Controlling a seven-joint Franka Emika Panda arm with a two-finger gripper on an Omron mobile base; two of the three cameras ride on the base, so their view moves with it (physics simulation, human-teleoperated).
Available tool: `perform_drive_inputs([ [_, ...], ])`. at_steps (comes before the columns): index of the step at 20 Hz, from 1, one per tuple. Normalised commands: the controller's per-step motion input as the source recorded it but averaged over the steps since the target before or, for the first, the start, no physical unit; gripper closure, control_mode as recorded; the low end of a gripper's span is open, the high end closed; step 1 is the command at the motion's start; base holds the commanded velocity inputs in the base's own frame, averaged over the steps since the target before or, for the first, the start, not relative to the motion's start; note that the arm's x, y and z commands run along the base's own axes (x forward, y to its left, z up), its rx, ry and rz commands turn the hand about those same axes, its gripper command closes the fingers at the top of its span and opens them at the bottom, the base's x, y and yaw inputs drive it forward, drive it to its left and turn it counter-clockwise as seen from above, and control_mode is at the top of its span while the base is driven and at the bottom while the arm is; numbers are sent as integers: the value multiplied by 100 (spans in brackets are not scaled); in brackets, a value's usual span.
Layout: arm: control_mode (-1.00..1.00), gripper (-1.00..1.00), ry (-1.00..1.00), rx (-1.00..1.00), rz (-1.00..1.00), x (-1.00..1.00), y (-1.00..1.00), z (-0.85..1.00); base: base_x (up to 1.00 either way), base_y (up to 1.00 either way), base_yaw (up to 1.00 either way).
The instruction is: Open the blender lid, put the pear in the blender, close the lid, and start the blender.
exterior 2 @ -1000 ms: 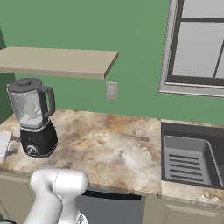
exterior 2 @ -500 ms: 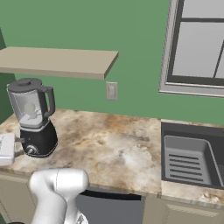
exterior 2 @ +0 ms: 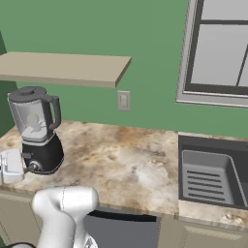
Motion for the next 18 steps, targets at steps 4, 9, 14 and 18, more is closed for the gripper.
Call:
perform_drive_inputs([
  [4, -100, -100, 0, -1, 0, 7, 33, -18, 0, 0, 0],
  [9, -100, -100, 0, -1, 0, 1, 24, -8, 0, 0, 0],
  [14, -100, -100, 0, 0, 0, 13, 1, 0, 0, 0, 0],
  [18, -100, -100, 0, 0, 1, 9, -6, 0, 0, 0, 0],
])
